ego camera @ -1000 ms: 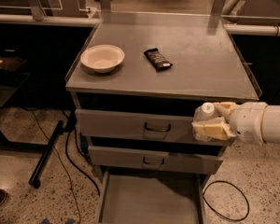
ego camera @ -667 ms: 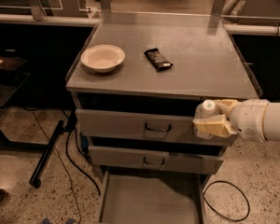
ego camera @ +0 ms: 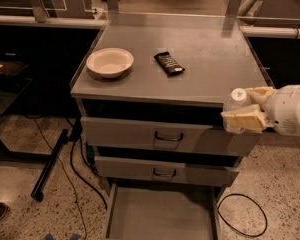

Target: Pick blue plastic bottle from bottom drawer and place on counter

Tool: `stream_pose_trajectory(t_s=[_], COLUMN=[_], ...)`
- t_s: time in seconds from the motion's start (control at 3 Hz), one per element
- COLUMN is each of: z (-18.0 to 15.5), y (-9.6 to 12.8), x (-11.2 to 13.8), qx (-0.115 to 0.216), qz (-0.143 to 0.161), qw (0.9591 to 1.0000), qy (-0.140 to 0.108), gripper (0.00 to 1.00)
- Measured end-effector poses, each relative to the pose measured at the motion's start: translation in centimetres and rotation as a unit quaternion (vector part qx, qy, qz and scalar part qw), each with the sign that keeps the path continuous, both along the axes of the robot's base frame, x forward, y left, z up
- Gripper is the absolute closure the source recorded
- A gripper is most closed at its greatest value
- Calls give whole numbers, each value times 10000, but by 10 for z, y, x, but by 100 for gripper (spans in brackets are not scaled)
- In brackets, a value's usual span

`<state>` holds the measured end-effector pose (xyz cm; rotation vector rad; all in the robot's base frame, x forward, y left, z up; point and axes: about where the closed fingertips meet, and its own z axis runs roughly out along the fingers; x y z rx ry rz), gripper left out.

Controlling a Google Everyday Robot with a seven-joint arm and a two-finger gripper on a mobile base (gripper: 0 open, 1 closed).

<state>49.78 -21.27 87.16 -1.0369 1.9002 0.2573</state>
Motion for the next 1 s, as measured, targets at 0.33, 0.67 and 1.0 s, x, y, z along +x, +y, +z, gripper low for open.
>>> stream_pose_trajectory(t_s=[0.33, 0.67, 1.0], z=[27, 57, 60], y=[-16, -25, -28], x=[-3, -9, -7], qx=[-307, -494, -492], qz=[-103, -252, -284], qw=[9994, 9977, 9974], qy=[-76, -399, -439], gripper=[100, 100, 100])
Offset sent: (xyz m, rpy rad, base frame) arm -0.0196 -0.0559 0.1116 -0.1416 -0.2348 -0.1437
